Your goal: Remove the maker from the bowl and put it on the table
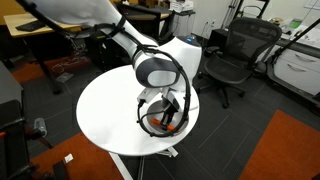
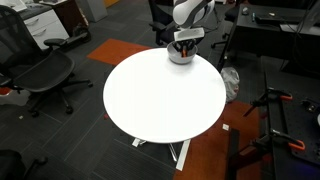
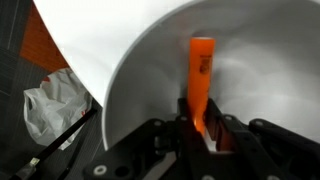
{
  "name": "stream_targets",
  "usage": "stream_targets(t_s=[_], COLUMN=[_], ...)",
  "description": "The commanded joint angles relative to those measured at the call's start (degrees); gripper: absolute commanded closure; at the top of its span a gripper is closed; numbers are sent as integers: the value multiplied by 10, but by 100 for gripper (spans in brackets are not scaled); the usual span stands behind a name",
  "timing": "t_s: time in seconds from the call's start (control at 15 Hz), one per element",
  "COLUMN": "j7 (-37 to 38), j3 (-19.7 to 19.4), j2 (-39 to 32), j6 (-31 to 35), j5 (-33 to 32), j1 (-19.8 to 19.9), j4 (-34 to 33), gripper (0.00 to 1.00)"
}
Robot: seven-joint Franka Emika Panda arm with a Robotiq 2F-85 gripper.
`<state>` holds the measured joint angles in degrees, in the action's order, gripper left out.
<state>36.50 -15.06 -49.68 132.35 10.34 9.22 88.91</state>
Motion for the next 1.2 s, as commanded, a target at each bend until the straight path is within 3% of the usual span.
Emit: stream_targets(t_s=[0.0,0.47,0.73,0.87,1.13], j7=[2,4,-2,-23,-106], j3=[-7,-43,-50,-25,72], j2=[24,182,261,288,304], j6=[17,181,237,250,278], j5=[-14,-87,-151,-158,-78], j1=[-11,-89,-134,-135,-108], j4=[13,169,234,251,265], gripper=[97,95,95,95,95])
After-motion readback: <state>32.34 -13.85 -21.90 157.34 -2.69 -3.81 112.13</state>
